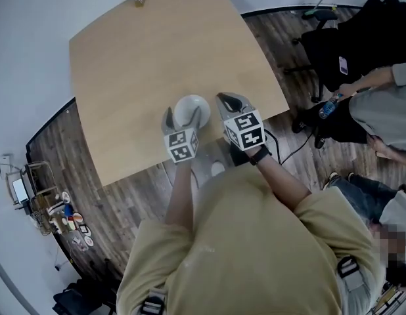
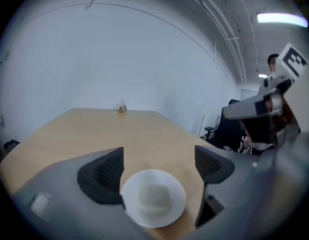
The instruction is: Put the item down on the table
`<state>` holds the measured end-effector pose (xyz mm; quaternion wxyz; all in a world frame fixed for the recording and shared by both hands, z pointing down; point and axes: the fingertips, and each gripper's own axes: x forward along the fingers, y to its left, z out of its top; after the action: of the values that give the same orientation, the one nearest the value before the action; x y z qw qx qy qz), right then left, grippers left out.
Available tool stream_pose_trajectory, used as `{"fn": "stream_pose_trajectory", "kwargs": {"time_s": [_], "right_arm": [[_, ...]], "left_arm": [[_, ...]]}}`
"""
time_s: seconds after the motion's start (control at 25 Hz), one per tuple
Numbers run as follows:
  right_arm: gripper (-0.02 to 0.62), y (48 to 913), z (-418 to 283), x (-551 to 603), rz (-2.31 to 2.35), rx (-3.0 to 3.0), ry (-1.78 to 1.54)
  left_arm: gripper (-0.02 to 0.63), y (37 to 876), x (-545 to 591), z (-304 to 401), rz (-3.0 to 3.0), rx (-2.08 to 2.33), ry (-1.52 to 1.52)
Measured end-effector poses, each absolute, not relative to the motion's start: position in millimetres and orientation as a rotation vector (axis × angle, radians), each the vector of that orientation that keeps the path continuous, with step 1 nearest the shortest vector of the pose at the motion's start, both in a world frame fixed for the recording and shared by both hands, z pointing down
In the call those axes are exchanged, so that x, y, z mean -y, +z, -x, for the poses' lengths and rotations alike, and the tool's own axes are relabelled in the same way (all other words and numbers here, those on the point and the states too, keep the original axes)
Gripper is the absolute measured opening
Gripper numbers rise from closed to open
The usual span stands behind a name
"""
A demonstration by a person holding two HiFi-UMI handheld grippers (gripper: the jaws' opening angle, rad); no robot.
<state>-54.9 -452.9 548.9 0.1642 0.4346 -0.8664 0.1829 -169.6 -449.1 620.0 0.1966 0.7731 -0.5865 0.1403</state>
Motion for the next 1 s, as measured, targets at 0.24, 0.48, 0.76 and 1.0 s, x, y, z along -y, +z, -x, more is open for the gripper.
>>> {"fn": "stream_pose_trajectory", "kwargs": {"time_s": [0.24, 0.48, 0.76, 1.0], "right_arm": [[0.005, 521.5, 59.5, 438.4, -1.281, 2.526, 0.441], [0.003, 477.8, 70.6, 420.8, -1.343, 2.613, 0.277], [0.003, 440.7, 80.9, 397.0, -1.391, 2.683, 0.169], [0.003, 425.5, 81.7, 380.9, -1.396, 2.700, 0.073]], "left_arm": [[0.327, 529.0, 435.5, 166.3, -2.304, 1.726, 0.203], [0.199, 462.1, 413.5, 182.1, -2.347, 1.858, 0.069], [0.002, 421.3, 382.8, 199.9, -2.366, 1.965, 0.003], [0.002, 413.2, 366.3, 196.6, -2.391, 1.954, -0.023]]}}
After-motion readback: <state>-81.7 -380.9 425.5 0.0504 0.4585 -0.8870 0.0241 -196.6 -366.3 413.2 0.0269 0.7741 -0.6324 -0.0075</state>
